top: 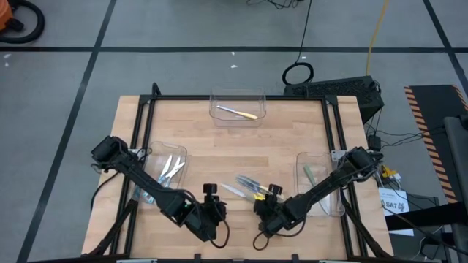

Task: Sort silverware by color (type)
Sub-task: Put the left green knife into the bottom right transparent bin

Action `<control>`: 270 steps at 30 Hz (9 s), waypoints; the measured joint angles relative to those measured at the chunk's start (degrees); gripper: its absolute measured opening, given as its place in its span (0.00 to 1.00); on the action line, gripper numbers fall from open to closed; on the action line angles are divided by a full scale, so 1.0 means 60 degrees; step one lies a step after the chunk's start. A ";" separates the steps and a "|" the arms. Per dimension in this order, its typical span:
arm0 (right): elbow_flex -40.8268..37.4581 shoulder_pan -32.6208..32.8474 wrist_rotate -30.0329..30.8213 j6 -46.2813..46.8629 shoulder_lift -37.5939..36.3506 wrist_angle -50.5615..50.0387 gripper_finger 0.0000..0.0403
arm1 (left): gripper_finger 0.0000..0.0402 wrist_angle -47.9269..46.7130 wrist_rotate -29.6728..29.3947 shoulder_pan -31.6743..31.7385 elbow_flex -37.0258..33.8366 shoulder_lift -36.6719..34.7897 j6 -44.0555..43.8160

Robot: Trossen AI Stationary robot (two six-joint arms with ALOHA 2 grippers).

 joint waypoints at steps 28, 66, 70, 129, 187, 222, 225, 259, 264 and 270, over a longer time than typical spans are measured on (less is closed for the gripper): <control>0.0251 0.0075 0.0504 0.1525 0.0478 -0.0673 0.11 | 0.39 0.0122 0.0000 0.0006 0.0000 0.0000 -0.0033; 0.0218 -0.0308 -0.0471 0.0574 0.0501 -0.0969 0.13 | 0.39 0.0572 0.0784 0.1101 -0.0204 0.1721 0.2260; 0.0218 -0.0364 -0.0444 0.0422 0.0503 -0.1063 0.13 | 0.39 0.0569 0.0816 0.1125 -0.0204 0.1723 0.2249; 0.0214 -0.0667 -0.0849 -0.0055 0.0485 -0.1037 0.15 | 0.03 0.0824 0.3278 0.2906 -0.0675 0.2134 0.3877; 0.3544 0.1144 -0.0620 0.1320 -0.0282 -0.6613 0.06 | 0.44 -0.0480 0.1397 0.0630 -0.0667 0.0046 0.2194; 0.3773 0.1328 0.1418 -0.1348 -0.0298 -0.8190 0.08 | 0.34 0.2350 -0.2535 0.0065 -0.0659 0.1257 0.1236; 0.3773 0.1324 0.1427 -0.1240 -0.0305 -0.8149 0.08 | 0.23 0.2335 -0.2532 0.0133 -0.0659 0.1257 0.1322; 0.2943 0.1601 0.8322 0.7134 -0.0087 -0.4951 0.34 | 0.02 -0.6150 -0.6231 -0.1338 0.1692 0.1202 -0.3161; 0.2635 0.1273 0.9608 0.6122 0.0054 -0.2011 0.34 | 0.01 -0.6134 -0.7300 -0.1410 0.1965 0.1202 -0.3485; 0.2614 0.1065 0.9610 0.3783 0.0114 0.0857 0.34 | 0.01 -0.6141 -0.7672 -0.1096 0.1982 0.1202 -0.3508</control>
